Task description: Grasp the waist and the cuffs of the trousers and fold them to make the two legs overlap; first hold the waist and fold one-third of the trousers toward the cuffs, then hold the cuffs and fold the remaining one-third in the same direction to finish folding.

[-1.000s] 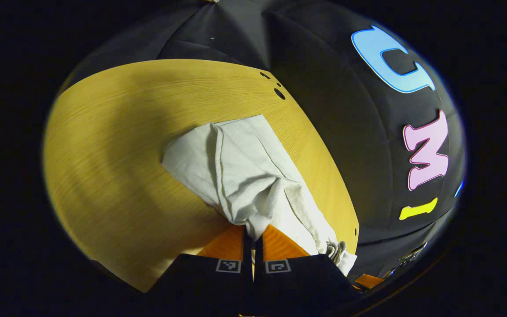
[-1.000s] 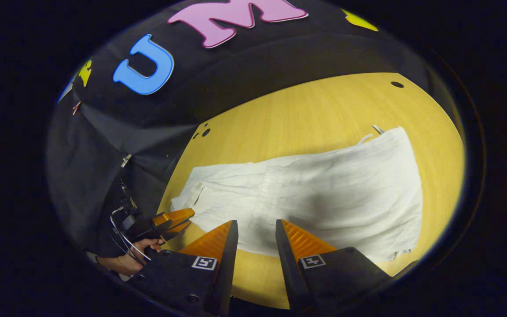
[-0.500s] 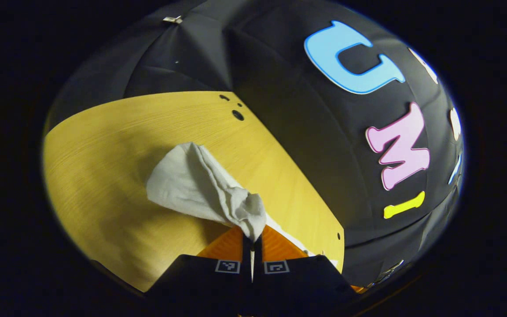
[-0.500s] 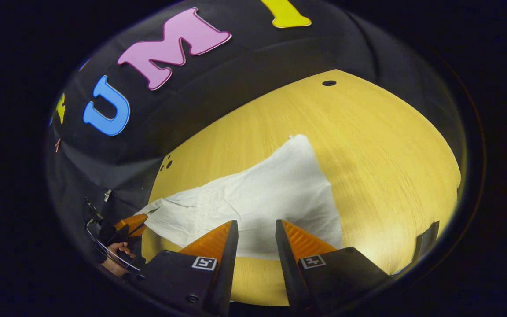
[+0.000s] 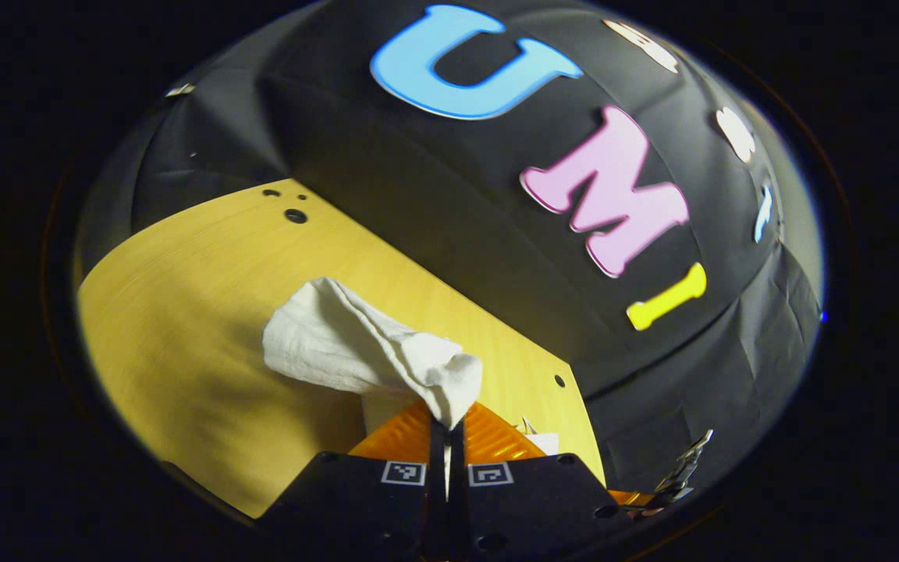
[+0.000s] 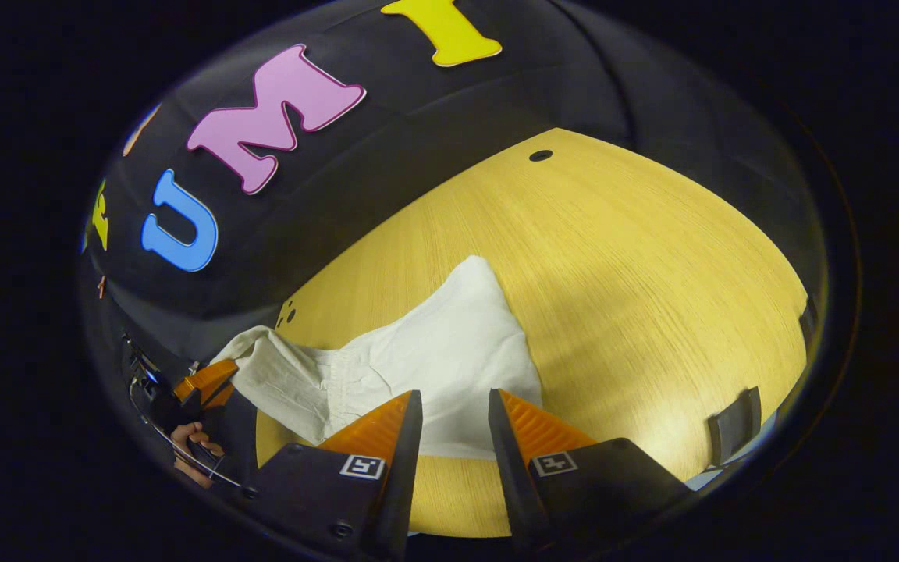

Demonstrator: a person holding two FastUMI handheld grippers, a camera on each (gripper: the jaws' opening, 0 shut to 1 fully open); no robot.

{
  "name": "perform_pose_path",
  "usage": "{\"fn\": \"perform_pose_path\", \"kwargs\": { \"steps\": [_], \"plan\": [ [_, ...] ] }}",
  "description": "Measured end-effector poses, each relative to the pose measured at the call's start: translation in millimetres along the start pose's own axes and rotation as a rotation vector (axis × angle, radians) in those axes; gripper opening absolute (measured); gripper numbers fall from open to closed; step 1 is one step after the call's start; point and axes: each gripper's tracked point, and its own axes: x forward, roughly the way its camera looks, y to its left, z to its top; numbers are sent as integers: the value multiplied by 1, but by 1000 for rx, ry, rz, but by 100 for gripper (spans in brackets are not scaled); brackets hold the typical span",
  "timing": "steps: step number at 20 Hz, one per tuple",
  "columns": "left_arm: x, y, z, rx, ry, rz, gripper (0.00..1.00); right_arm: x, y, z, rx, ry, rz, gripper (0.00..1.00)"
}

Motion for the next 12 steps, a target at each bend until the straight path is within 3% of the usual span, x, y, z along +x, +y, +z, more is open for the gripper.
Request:
{"fn": "perform_pose_path", "kwargs": {
  "steps": [6, 12],
  "plan": [
    [28, -62, -63, 177, 157, -64, 5, -12, -19, 0, 8, -14, -28, 53],
    [53, -83, -132, 408, 294, -52, 6, -15, -13, -12, 29, 4, -12, 53]
  ]
}}
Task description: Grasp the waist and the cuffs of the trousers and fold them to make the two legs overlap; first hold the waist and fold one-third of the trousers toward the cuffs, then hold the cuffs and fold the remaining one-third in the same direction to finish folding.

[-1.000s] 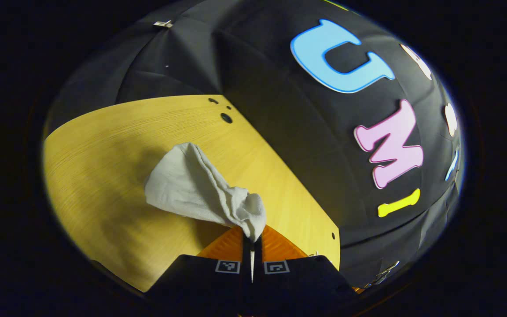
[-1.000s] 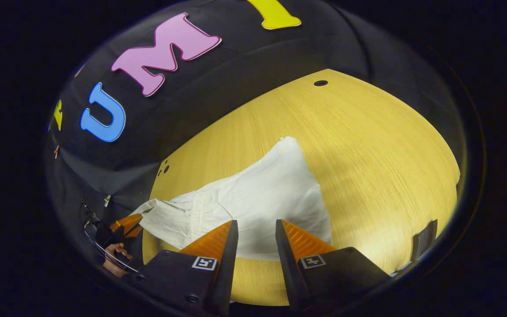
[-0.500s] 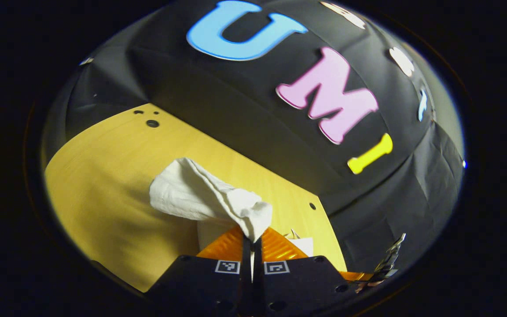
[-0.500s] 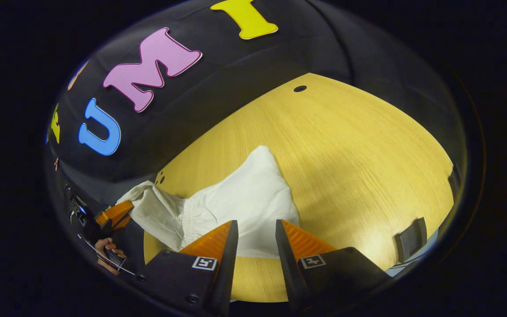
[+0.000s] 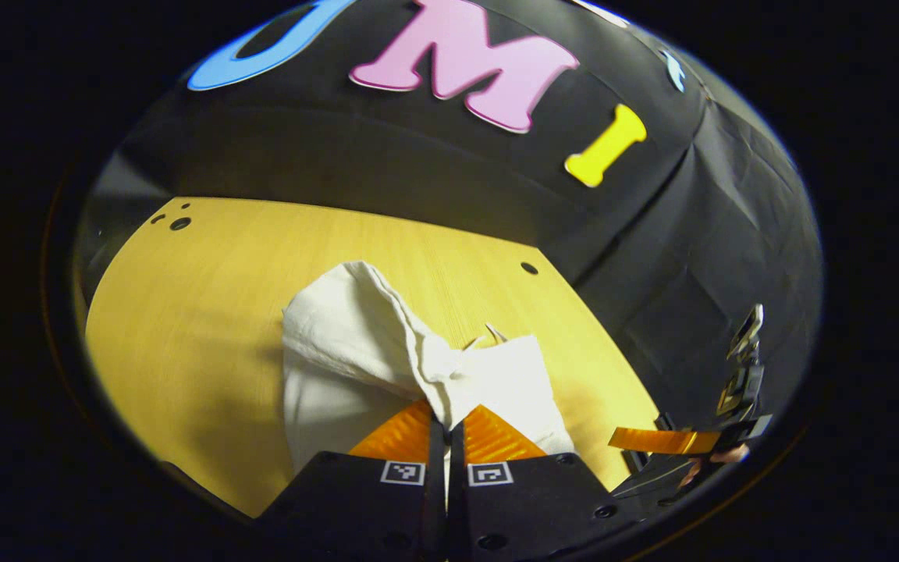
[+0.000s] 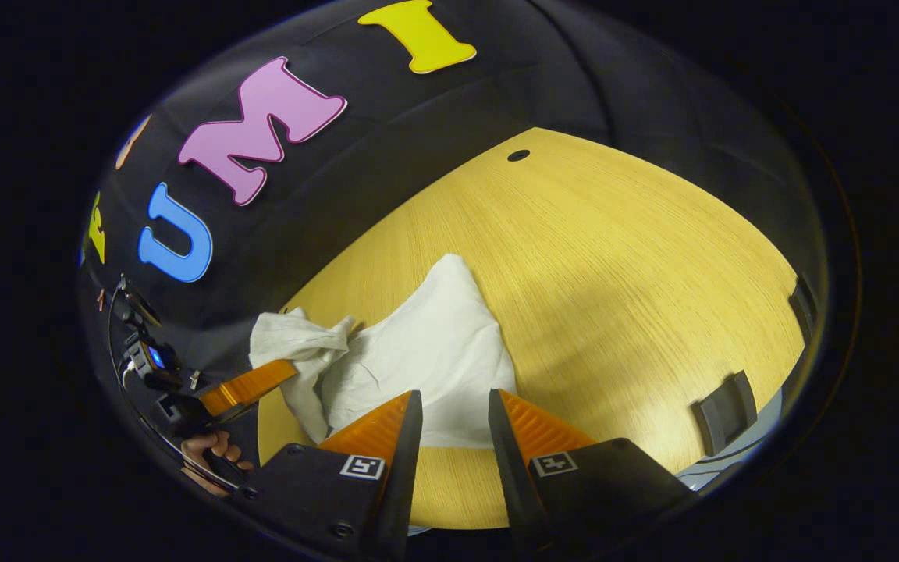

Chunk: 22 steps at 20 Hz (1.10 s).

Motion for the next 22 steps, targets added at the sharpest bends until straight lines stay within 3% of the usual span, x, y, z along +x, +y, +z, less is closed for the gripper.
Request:
{"fn": "perform_pose_path", "kwargs": {
  "steps": [3, 6, 8, 10, 12, 14, 18, 22],
  "plan": [
    [11, -14, -17, 89, 50, 24, 9, -2, -4, -3, 2, 9, -3, 53],
    [9, -35, -29, 126, 75, -15, 11, -2, -12, -1, 18, 7, -15, 53],
    [7, -52, -36, 126, 86, -77, 34, -2, -15, 2, 32, 1, -22, 53],
    [2, -69, -41, 129, 89, -132, 46, -3, -17, 4, 42, -1, -26, 53],
    [-3, -80, -47, 128, 101, -177, 68, -3, -20, 5, 40, -1, -30, 53],
    [-8, -88, -50, 123, 111, -217, 75, -3, -18, 7, 34, -2, -28, 53],
    [-25, -80, -43, 77, 87, -243, 82, -8, 5, 17, 32, -22, 22, 54],
    [-53, -50, -22, -8, 26, -204, 83, -22, 43, 16, -40, -43, 95, 53]
  ]
}}
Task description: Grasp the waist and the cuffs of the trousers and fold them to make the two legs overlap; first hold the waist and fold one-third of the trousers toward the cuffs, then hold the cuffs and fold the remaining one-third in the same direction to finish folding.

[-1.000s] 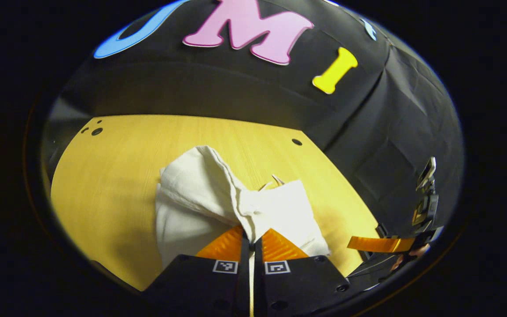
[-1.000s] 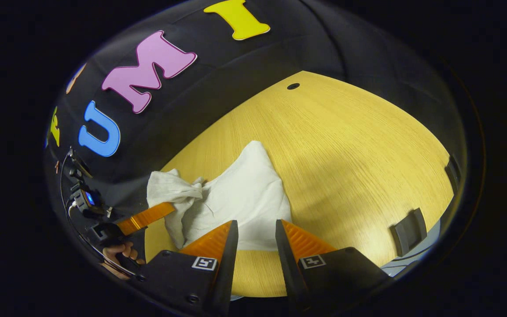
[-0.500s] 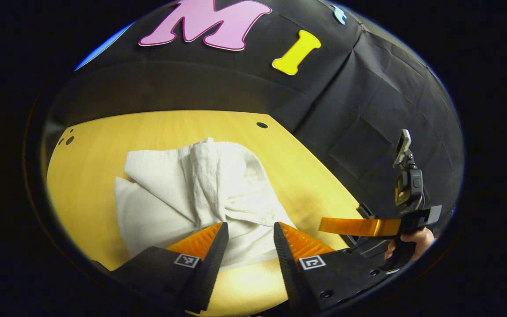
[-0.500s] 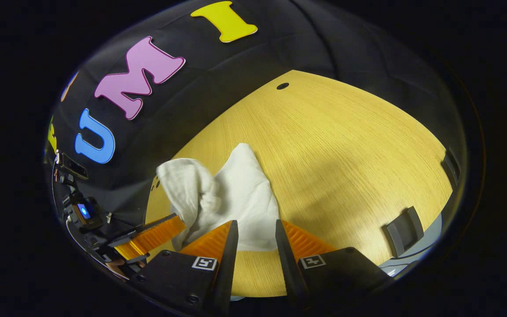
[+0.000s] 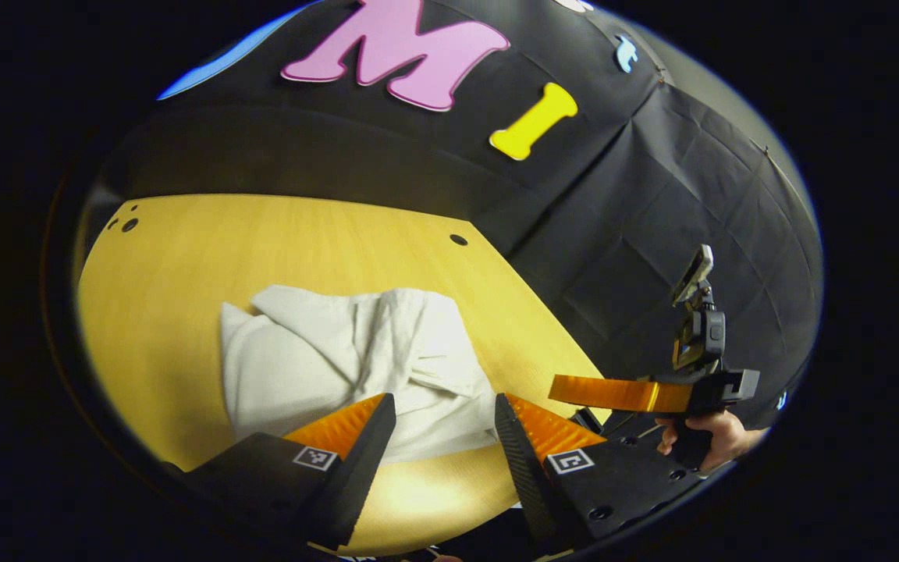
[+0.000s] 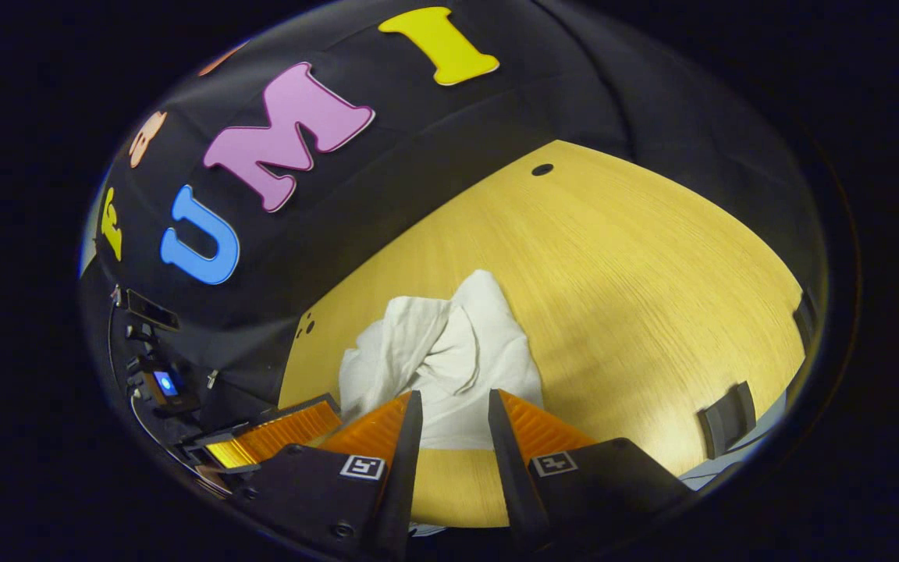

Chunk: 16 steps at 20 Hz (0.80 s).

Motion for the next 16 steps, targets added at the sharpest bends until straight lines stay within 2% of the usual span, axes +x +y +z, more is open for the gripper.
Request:
{"fn": "perform_pose_path", "kwargs": {
  "steps": [4, 7, 12, 16],
  "plan": [
    [-34, 37, 21, -92, -80, 67, 83, -5, 39, 2, -53, 0, 62, 53],
    [-57, 73, 42, -107, -151, 143, 83, -5, 57, 14, -48, -20, 92, 53],
    [-94, 108, 73, -122, -253, 226, 82, -6, 64, 39, -38, -63, 99, 53],
    [-117, 128, 77, -117, -283, 282, 82, -13, 56, 48, -65, -97, 75, 53]
  ]
}}
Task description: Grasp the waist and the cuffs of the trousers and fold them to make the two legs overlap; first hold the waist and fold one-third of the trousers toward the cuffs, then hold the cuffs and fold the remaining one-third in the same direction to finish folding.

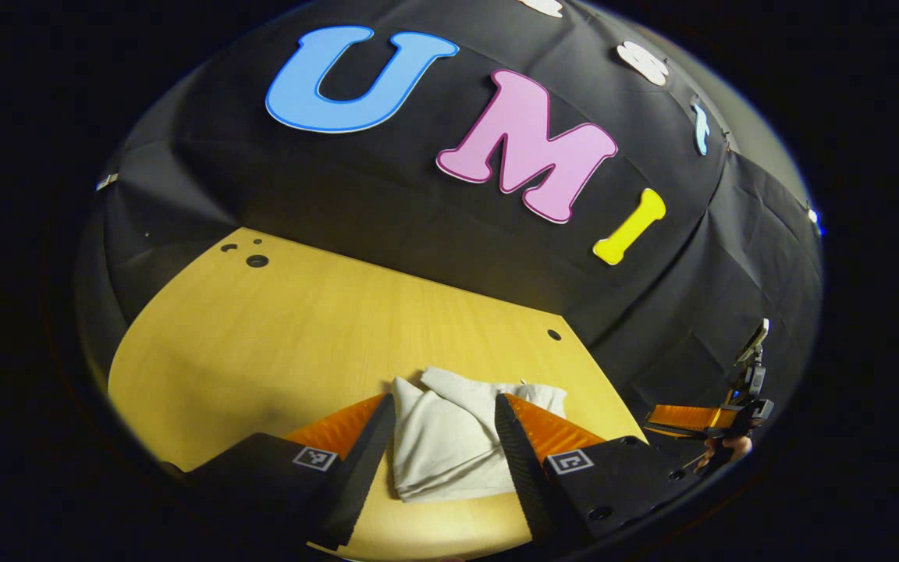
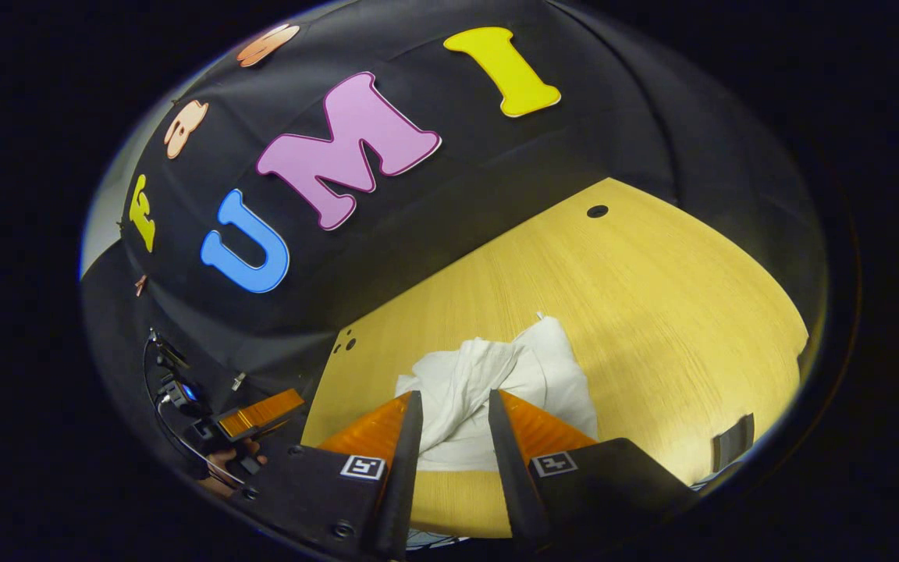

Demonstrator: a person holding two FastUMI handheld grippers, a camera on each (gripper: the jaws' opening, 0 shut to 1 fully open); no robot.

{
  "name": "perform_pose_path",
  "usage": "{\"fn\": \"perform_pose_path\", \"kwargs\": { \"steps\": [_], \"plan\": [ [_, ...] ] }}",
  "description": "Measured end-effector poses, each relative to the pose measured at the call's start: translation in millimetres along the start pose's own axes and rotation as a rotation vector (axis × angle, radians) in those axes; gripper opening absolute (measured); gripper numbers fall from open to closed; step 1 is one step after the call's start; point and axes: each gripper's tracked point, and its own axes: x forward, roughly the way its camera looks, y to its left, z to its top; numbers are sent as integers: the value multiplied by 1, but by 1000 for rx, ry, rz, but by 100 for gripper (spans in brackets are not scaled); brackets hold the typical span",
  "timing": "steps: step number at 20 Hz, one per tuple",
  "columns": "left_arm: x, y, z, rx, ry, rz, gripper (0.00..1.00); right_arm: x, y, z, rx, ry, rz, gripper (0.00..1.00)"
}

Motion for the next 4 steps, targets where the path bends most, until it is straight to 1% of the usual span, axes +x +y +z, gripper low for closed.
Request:
{"fn": "perform_pose_path", "kwargs": {
  "steps": [4],
  "plan": [
    [-10, 12, -5, -22, 1, 23, 83, -5, -7, -1, -21, -6, -24, 53]
  ]
}}
